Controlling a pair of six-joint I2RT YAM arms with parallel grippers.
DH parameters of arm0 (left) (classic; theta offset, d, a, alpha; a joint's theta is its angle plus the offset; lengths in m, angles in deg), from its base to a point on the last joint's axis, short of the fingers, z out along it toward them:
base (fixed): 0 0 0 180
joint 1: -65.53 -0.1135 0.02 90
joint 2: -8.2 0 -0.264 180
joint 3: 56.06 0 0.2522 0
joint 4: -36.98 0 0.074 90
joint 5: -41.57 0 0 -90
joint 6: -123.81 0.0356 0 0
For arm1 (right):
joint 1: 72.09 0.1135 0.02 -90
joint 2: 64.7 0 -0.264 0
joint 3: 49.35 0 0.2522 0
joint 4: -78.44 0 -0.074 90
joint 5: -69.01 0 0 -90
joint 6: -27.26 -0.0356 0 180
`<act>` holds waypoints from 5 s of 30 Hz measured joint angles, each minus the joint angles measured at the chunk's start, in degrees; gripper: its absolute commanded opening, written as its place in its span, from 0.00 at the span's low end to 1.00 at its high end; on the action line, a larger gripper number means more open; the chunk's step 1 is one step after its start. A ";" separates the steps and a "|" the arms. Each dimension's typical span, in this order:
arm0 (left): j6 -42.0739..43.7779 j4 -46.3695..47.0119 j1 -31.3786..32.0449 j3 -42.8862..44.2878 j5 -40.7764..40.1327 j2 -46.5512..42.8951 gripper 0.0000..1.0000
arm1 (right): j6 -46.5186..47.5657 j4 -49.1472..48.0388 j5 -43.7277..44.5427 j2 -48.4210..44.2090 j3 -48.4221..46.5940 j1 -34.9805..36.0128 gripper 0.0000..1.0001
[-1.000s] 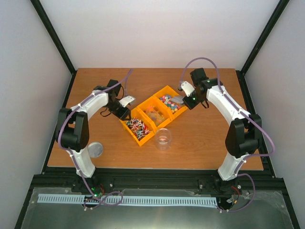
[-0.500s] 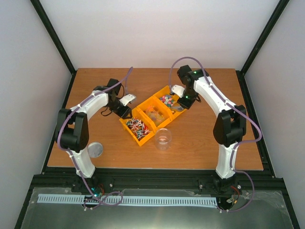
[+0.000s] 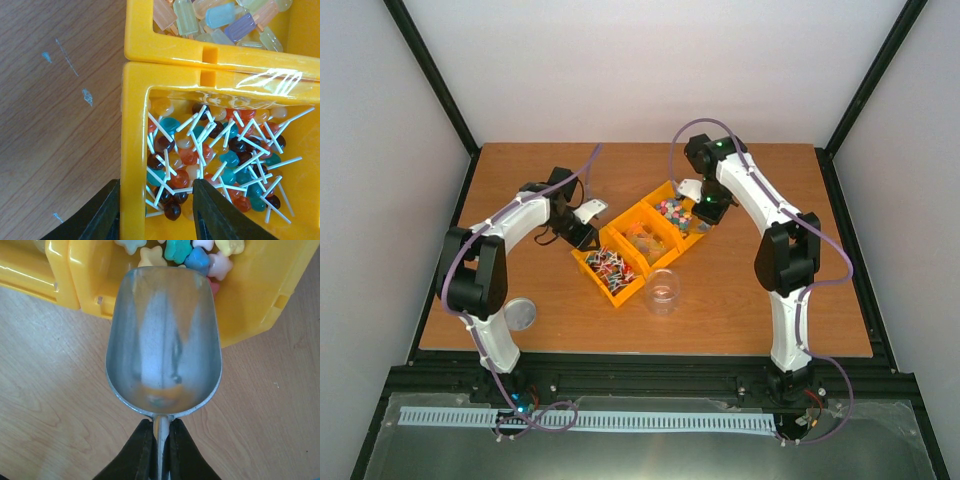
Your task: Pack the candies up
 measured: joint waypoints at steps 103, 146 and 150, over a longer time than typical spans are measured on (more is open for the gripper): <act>-9.38 5.84 -6.88 3.23 5.97 -14.25 1.00 | 7.32 -61.64 -51.95 -44.17 66.27 -20.92 0.03; -7.93 4.98 -6.88 2.21 8.17 -15.34 1.00 | 28.35 -19.08 -34.60 -48.61 54.38 -6.40 0.03; -7.96 4.96 -6.88 2.21 8.39 -14.78 1.00 | 27.65 -18.93 -32.65 -48.04 53.27 -5.81 0.03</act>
